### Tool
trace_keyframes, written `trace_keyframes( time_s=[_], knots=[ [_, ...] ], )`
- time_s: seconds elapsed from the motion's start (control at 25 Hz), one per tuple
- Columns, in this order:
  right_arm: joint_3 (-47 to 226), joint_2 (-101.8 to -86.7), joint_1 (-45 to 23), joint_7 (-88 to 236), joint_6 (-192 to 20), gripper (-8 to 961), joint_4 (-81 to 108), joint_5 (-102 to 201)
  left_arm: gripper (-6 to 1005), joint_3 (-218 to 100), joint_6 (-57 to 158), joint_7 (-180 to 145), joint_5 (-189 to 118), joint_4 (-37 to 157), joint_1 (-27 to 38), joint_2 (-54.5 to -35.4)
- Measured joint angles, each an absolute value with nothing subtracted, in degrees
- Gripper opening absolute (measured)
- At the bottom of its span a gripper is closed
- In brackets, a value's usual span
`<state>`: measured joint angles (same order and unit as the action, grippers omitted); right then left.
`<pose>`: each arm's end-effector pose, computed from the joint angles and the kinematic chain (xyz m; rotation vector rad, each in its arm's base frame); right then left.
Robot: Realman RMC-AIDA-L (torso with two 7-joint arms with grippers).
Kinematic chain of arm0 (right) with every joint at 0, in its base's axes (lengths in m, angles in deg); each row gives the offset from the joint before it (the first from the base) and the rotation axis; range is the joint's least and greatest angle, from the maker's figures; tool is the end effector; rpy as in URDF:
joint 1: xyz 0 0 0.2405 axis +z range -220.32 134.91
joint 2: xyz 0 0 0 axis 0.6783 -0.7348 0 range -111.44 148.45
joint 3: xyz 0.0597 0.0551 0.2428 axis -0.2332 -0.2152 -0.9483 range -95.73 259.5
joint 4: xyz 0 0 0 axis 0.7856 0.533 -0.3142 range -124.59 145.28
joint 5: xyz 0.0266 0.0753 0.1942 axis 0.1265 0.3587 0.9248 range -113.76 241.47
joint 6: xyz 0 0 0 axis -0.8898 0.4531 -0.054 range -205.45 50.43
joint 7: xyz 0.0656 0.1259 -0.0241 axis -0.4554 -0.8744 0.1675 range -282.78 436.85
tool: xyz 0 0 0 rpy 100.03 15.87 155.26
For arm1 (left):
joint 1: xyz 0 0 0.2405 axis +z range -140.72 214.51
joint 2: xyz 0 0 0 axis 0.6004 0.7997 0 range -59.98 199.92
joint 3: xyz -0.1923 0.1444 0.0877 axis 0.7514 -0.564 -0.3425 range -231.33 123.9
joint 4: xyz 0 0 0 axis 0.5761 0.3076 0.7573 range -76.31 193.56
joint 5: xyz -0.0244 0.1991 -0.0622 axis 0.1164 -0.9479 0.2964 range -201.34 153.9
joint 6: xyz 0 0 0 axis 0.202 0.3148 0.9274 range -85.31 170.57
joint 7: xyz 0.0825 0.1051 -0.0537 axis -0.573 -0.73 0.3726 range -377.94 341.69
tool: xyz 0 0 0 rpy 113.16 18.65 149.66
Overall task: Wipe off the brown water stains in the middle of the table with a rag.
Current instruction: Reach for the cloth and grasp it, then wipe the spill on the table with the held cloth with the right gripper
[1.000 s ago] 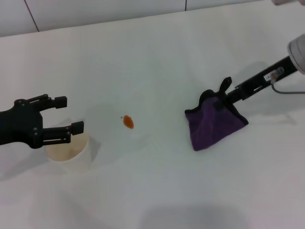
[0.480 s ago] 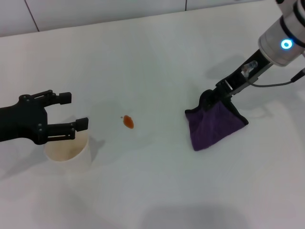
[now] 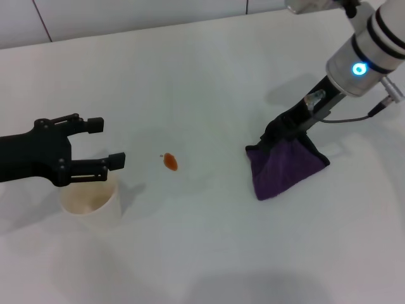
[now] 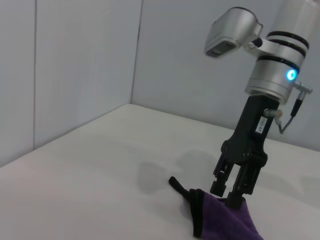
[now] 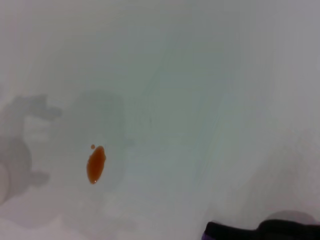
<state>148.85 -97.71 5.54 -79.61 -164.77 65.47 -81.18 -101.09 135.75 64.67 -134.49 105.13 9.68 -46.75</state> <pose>0.1753 0.3975 0.0007 -2.4675 1.4018 -0.3445 -0.2546 0.3258 0.0253 -2.8053 -0.5051 -0.6291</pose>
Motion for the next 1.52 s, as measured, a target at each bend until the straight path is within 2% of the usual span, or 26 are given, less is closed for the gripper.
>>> trace_keyframes(
  time_s=[0.56,0.92,1.28,1.52],
  knots=[
    [149.0,-97.42,8.2,-79.7,-160.9,698,58.1,-83.0,888,-101.8,135.7,63.9,-136.9,105.1,9.3,-48.11],
    [149.0,-97.36,9.0,-79.7,-160.3,667,57.0,-84.3,888,-101.8,135.7,63.9,-137.1,105.1,9.2,-48.27],
    [150.6,-97.23,9.0,-79.3,-161.1,498,57.3,-84.2,888,-101.8,135.7,63.8,-137.1,105.1,9.2,-48.25],
    [152.2,-97.24,9.0,-79.3,-160.8,264,57.8,-84.2,888,-101.8,135.7,63.8,-136.9,105.3,9.1,-48.24]
  ],
)
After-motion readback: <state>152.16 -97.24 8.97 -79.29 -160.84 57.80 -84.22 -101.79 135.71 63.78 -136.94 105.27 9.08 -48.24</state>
